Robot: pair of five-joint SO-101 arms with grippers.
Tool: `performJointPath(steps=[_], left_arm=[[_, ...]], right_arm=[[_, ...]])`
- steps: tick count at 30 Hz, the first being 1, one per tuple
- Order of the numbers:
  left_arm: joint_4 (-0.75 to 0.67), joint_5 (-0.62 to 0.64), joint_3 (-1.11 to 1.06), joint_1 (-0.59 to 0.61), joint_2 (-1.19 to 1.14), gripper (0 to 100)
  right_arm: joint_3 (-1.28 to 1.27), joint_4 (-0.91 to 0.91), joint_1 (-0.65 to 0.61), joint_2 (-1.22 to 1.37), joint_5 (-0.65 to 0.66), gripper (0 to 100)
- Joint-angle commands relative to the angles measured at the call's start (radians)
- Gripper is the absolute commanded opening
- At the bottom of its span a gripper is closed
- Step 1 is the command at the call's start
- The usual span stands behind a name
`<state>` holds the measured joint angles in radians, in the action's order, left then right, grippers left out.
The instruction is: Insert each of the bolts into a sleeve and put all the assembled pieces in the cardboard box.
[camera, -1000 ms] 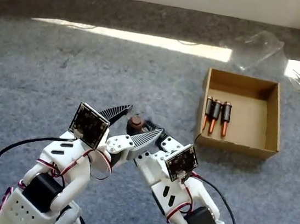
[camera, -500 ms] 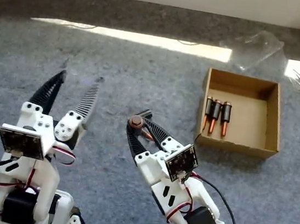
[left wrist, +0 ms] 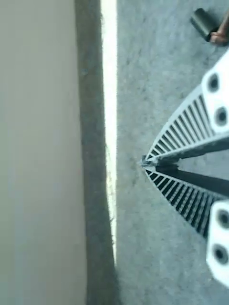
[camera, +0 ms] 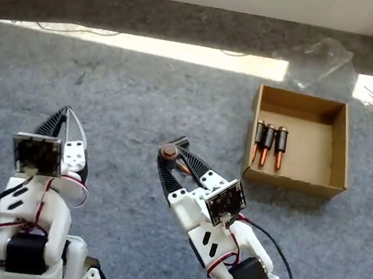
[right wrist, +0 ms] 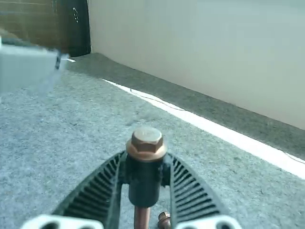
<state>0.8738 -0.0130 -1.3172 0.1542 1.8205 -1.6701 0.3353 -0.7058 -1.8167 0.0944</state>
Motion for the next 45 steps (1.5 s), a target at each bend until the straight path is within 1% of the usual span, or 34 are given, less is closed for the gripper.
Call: performJointPath(steps=[1, 7, 12, 14, 18, 20, 25, 29, 34, 36, 39, 45], left_arm=[[0.017, -0.008, -0.134, 0.010, 0.008, 2], [0.017, -0.008, -0.280, 0.004, 0.008, 2], [0.017, -0.009, -0.332, 0.010, 0.008, 2], [0.017, -0.009, -0.348, 0.012, 0.008, 2], [0.020, -0.009, -0.378, 0.007, 0.008, 2], [0.021, -0.008, -0.378, 0.007, 0.008, 2], [0.023, -0.006, -0.378, 0.004, 0.008, 2], [0.071, -0.005, -0.378, -0.004, 0.008, 2], [0.135, -0.006, -0.378, -0.085, 0.007, 2], [0.140, -0.006, -0.378, -0.096, 0.007, 2], [0.140, -0.006, -0.378, -0.096, 0.007, 2], [0.140, -0.006, -0.378, -0.096, 0.007, 2]], right_arm=[[-0.117, -0.004, 0.067, -0.013, 0.011, 0.5], [-0.117, -0.004, 0.199, -0.013, 0.006, 0.5], [-0.116, 0.007, 0.252, -0.013, 0.009, 0.5], [-0.087, 0.059, 0.288, -0.013, 0.009, 0.5], [0.074, 0.277, 0.361, -0.013, 0.005, 0.5], [0.145, 0.346, 0.386, -0.013, 0.008, 0.5], [0.266, 0.440, 0.441, -0.002, 0.011, 0.5], [0.400, 0.513, 0.493, -0.002, 0.011, 0.5], [0.532, 0.564, 0.503, 0.002, 0.012, 0.5], [0.581, 0.584, 0.506, 0.048, 0.012, 0.5], [0.671, 0.605, 0.542, 0.199, 0.012, 0.5], [0.908, 0.604, 0.665, 0.564, 0.014, 0.5]])
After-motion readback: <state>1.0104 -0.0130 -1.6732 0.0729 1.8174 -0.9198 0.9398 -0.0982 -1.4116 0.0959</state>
